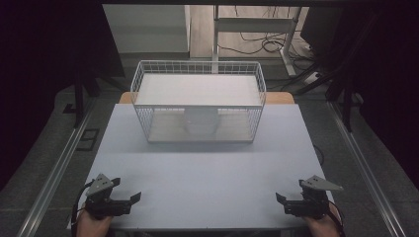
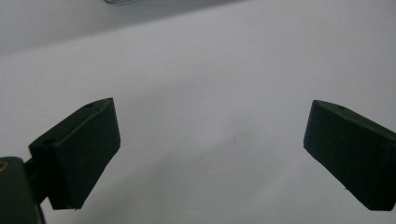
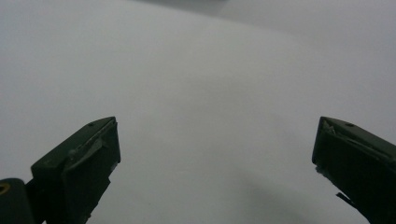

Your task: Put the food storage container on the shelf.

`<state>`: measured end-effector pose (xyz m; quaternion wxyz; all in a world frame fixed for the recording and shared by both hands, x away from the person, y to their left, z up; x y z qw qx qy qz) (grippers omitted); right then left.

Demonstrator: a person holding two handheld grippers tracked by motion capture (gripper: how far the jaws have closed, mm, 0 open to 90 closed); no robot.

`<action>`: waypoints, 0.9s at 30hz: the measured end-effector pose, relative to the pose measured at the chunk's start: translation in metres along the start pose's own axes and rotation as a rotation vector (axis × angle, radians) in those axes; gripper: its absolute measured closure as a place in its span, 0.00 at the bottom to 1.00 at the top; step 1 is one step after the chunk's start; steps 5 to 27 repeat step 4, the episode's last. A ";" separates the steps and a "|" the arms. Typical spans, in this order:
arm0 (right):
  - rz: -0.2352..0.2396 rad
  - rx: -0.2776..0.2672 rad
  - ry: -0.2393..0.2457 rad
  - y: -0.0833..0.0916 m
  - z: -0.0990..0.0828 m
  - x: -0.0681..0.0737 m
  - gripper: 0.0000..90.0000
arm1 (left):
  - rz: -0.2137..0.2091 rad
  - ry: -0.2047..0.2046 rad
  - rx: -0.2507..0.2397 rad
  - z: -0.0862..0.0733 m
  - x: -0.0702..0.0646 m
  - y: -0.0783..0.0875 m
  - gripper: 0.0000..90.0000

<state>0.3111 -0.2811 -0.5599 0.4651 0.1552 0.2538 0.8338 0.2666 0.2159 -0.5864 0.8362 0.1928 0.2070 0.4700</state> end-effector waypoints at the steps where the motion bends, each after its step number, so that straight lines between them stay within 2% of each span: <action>1: 0.001 0.001 0.001 0.000 0.000 0.000 0.01 | -0.001 0.002 0.001 0.000 0.000 0.000 0.04; 27: 0.003 0.009 0.003 -0.001 -0.001 0.000 0.01 | -0.002 0.007 0.006 0.000 0.000 -0.001 0.04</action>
Point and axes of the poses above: each handheld gripper's, and its own axes: y roughly backward along the jaws, z roughly out of its top, x roughly to its left, the point moved 10 cm from there along -y, roughly forward along the jaws, and after that the axes turned 5 degrees about -x, right-handed, at the moved point
